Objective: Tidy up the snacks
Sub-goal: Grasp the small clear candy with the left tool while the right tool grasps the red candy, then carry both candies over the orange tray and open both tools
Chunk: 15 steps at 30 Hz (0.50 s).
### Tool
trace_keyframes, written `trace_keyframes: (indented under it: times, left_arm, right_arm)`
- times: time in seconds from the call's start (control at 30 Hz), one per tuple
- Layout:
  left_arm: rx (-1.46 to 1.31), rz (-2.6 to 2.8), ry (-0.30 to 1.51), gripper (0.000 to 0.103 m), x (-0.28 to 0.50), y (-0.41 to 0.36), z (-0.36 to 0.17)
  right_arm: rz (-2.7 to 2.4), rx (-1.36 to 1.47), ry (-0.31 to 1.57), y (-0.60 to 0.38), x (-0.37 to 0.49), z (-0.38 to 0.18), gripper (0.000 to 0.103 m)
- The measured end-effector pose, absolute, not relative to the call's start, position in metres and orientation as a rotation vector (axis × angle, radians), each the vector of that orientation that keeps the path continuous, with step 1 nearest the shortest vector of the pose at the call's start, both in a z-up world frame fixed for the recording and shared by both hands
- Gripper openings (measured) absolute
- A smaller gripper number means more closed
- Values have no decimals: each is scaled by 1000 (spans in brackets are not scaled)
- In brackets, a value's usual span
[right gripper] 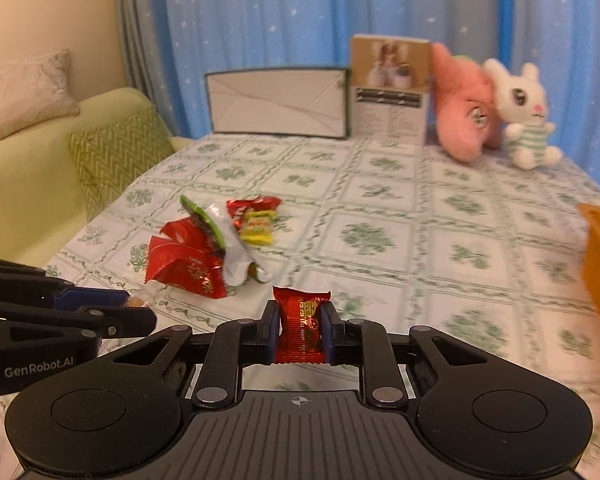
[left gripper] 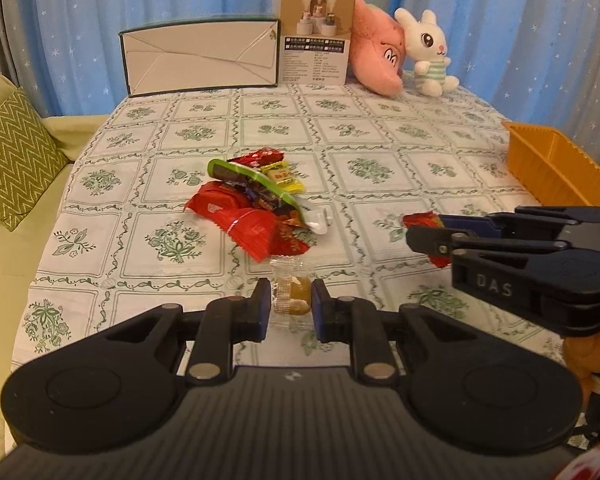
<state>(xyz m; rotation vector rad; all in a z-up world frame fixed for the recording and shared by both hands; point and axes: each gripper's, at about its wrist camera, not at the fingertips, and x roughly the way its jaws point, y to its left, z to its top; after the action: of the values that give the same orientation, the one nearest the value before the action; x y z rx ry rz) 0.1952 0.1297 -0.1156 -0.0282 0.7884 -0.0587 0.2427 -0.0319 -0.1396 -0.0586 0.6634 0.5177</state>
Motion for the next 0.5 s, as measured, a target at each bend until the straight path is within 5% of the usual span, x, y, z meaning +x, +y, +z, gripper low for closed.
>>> trace_keyframes:
  times: [0.5]
  left_arm:
    - [-73, -129, 729, 19, 137, 45, -81]
  right_arm:
    - [374, 24, 643, -141, 169, -96, 22]
